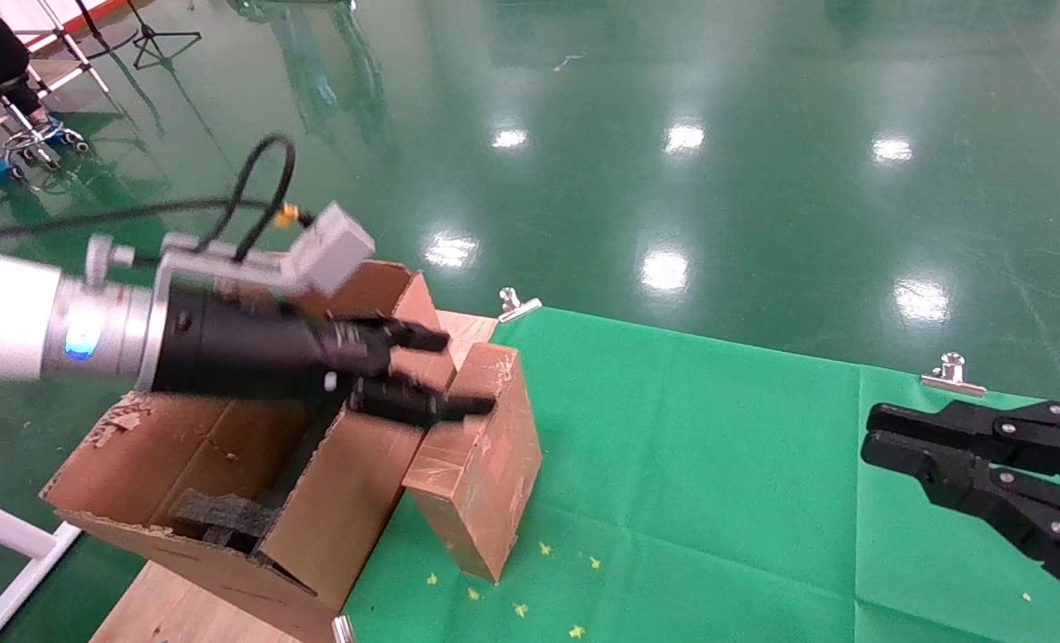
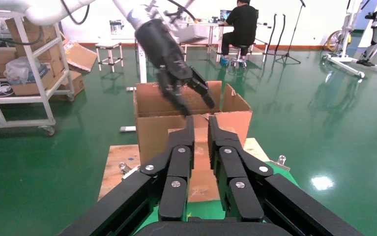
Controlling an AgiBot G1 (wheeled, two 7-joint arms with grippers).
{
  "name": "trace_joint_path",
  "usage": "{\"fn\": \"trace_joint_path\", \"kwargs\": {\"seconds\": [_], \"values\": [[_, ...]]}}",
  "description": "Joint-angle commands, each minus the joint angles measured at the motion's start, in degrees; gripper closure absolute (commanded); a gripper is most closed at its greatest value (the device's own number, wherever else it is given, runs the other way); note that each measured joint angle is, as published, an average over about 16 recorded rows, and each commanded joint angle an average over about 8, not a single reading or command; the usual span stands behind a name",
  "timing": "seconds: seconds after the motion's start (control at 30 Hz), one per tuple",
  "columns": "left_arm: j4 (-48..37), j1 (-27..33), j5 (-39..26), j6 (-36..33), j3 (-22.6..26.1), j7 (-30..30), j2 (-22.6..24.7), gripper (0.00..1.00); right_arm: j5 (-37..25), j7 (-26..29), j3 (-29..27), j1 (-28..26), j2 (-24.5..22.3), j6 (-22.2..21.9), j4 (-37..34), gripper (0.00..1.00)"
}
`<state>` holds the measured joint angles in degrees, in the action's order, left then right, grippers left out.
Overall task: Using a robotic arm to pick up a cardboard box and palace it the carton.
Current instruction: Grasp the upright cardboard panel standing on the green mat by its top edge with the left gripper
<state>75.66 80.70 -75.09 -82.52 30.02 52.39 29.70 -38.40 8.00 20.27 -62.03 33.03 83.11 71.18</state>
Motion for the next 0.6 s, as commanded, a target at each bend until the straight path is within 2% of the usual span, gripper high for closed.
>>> {"fn": "trace_joint_path", "kwargs": {"seconds": [0.03, 0.13, 0.27, 0.6], "values": [[0.06, 3.04, -4.91, -0.6, 1.91, 6.43, 0.43, 0.0, 0.0, 0.0, 0.0, 0.0, 0.0, 0.0, 0.0, 1.0], [0.02, 7.68, -10.71, -3.47, 4.81, 12.76, 3.4, 0.0, 0.0, 0.0, 0.0, 0.0, 0.0, 0.0, 0.0, 1.0], [-0.7, 11.41, -15.01, -6.16, 7.58, 17.21, 6.59, 0.0, 0.0, 0.0, 0.0, 0.0, 0.0, -0.01, 0.0, 1.0], [-1.5, 13.11, -16.76, -6.93, 9.33, 19.05, 8.2, 0.0, 0.01, 0.0, 0.0, 0.01, -0.01, -0.02, -0.01, 1.0]]}}
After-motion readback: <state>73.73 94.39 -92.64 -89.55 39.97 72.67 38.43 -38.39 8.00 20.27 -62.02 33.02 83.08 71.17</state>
